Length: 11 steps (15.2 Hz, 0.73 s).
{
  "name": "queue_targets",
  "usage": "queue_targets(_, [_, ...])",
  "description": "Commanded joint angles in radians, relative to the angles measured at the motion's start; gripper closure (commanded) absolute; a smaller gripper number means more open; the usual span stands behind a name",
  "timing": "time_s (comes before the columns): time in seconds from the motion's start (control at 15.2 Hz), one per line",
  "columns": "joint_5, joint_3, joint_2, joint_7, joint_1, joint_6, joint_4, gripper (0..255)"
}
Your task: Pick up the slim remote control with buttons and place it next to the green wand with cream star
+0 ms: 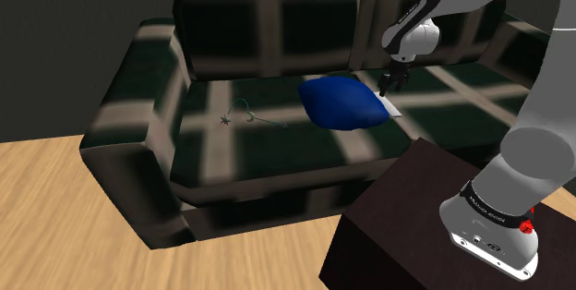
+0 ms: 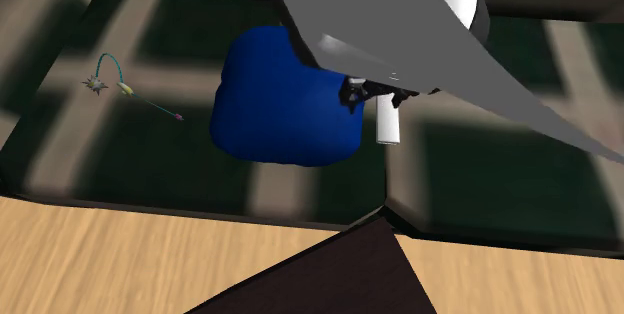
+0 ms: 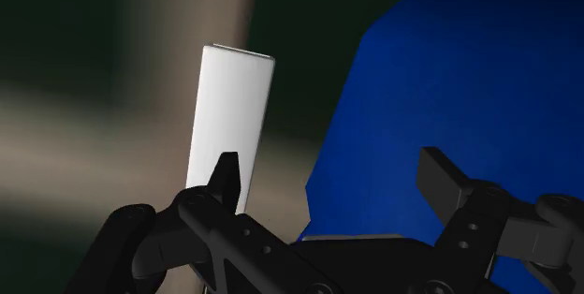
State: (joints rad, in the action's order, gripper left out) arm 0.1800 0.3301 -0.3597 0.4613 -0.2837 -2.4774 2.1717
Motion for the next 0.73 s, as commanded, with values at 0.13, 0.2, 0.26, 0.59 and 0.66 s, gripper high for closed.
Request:
queue_targets(0.13, [0.06,-0.022,-0.149,0.05,-0.063,-0.034,-0.126,0])
queue_targets(0.2, [0.071,-0.028,-0.184,0.059,-0.079,-0.038,-0.161,0])
queue_targets(0.26, [0.081,-0.034,-0.22,0.067,-0.095,-0.041,-0.197,0])
queue_targets(0.59, [0.112,-0.054,-0.35,0.087,-0.149,-0.051,-0.331,0])
queue_targets(0.66, [0.115,-0.058,-0.361,0.089,-0.152,-0.059,-0.334,0])
